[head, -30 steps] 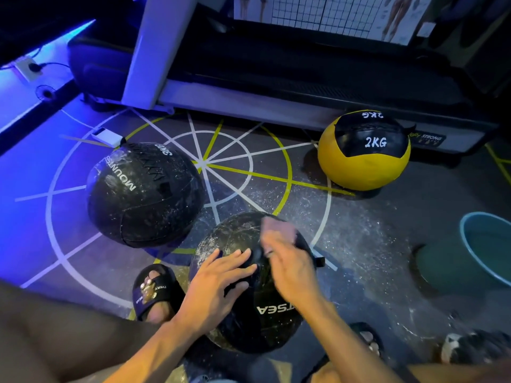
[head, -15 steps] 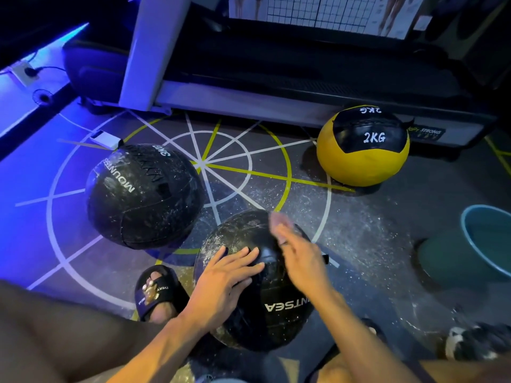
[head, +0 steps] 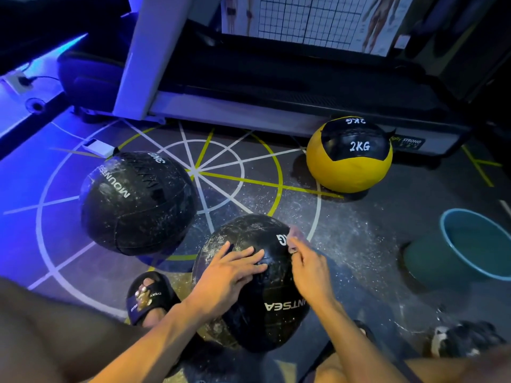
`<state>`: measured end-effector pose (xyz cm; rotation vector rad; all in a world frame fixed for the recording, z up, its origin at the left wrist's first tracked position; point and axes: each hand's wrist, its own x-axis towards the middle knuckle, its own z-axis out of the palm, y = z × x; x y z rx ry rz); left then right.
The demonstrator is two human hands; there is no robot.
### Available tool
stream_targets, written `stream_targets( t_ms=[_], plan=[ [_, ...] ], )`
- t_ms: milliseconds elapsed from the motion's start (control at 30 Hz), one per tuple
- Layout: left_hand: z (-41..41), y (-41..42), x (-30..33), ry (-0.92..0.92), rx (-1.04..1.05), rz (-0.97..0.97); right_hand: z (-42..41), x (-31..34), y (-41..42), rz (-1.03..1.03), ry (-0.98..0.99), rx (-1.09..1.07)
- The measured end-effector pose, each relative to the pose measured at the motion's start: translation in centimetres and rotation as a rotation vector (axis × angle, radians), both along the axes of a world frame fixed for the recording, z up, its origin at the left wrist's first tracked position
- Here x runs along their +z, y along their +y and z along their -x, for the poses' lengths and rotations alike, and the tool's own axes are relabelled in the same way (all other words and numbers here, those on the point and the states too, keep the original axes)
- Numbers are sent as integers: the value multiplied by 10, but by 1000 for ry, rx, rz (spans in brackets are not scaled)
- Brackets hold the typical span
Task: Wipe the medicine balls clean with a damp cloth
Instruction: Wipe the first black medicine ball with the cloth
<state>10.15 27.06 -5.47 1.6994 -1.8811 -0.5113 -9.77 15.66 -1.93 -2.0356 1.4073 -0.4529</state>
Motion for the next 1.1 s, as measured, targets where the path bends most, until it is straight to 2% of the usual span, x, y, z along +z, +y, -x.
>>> stream_targets(
  t_ms=[133, 300, 433, 567, 667, 733, 900, 1000, 1100],
  plan=[
    [4, 7, -7, -16, -11, 15, -10, 3, 29, 61, 23, 240],
    [2, 6, -5, -5, -1, 21, 0, 4, 0, 59, 84, 68],
    [4, 6, -10, 14, 21, 20, -6, -3, 35, 113, 60, 261],
    [8, 2, -7, 15, 2, 25, -1, 4, -6, 34, 183, 59],
    [12, 3, -8, 23, 12, 34, -9, 14, 16, 101, 180, 177],
    [13, 3, -8, 18, 26, 32, -5, 13, 26, 63, 131, 272],
    [17, -6, -3, -17, -7, 35, 2, 10, -6, -6, 253, 137],
    [19, -9, 0, -127, -6, 61, 7, 10, 5, -41, 162, 97],
    [24, -9, -4, -231, 110, 161, 16, 5, 9, -19, 100, 41]
  ],
)
